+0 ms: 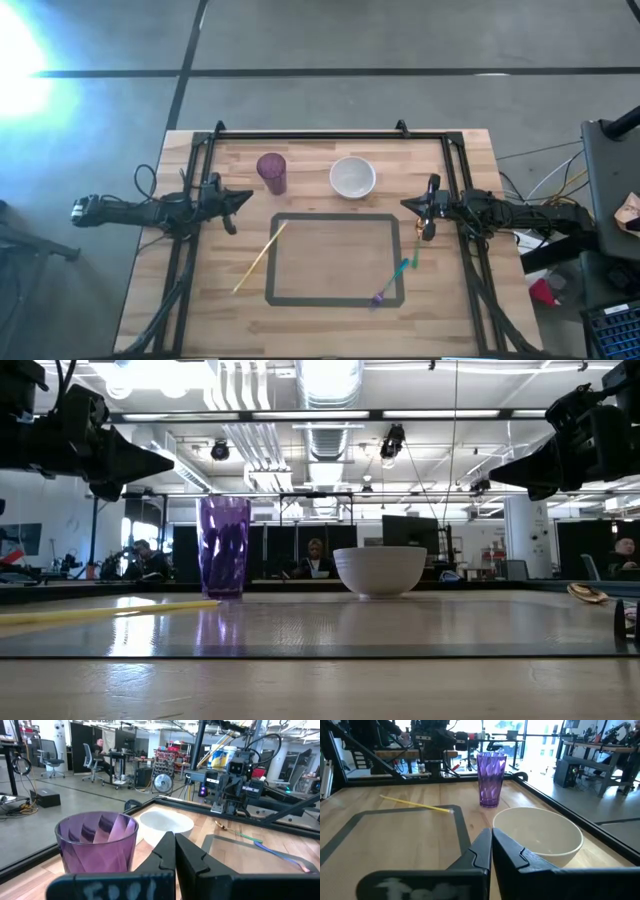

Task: Pick & Place Utensil
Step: Put the white bowl on the transparent mat

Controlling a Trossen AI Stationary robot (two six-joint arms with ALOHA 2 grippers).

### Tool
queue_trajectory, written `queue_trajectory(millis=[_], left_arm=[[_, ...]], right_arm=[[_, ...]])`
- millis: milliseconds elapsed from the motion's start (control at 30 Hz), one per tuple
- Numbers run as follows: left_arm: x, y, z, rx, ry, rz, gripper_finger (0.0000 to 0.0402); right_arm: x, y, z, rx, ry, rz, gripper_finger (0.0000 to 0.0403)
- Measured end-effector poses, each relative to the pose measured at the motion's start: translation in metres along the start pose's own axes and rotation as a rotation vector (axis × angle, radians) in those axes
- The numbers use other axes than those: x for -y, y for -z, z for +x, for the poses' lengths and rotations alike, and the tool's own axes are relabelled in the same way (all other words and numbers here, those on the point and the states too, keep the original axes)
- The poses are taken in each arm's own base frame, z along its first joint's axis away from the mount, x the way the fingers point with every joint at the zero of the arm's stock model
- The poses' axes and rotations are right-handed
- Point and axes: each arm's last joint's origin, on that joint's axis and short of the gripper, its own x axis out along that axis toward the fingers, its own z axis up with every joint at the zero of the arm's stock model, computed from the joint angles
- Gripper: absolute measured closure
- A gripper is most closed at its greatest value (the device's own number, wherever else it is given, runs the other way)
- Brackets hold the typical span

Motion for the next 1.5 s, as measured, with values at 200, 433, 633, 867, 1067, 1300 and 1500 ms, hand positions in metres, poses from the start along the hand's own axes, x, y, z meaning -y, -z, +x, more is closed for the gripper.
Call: queue_trajectory(millis=[200, 433, 633, 867, 1067, 1300, 1500], left_arm=[[0.000, 0.000, 0.000, -0.002, 0.000, -0.001, 0.0401], [0.000, 0.000, 0.000, -0.001, 0.000, -0.002, 0.0401], [0.000, -0.001, 0.000, 0.011, 0.002, -0.009, 0.0401], [0.000, -0.001, 0.000, 0.013, 0.002, -0.010, 0.0401], [0.000, -0.001, 0.000, 0.013, 0.001, -0.007, 0.0401], [0.000, -0.001, 0.000, 0.014, 0.001, 0.022, 0.0401], [0.000, -0.003, 0.000, 0.017, 0.001, 0.039, 0.0401]], right_arm=[[0.000, -0.005, 0.000, 0.056, -0.001, 0.009, 0.0394], [0.001, -0.016, -0.001, 0.165, 0.023, 0.030, 0.0394], [0.002, -0.023, -0.003, 0.242, 0.058, 0.040, 0.0388], [0.004, -0.030, -0.005, 0.293, 0.123, 0.039, 0.0330], [0.005, -0.060, -0.009, 0.333, 0.190, 0.054, 0.0267], [0.008, -0.097, -0.005, 0.210, 0.344, -0.018, 0.0205], [0.006, -0.124, 0.004, 0.050, 0.375, -0.027, 0.0179]])
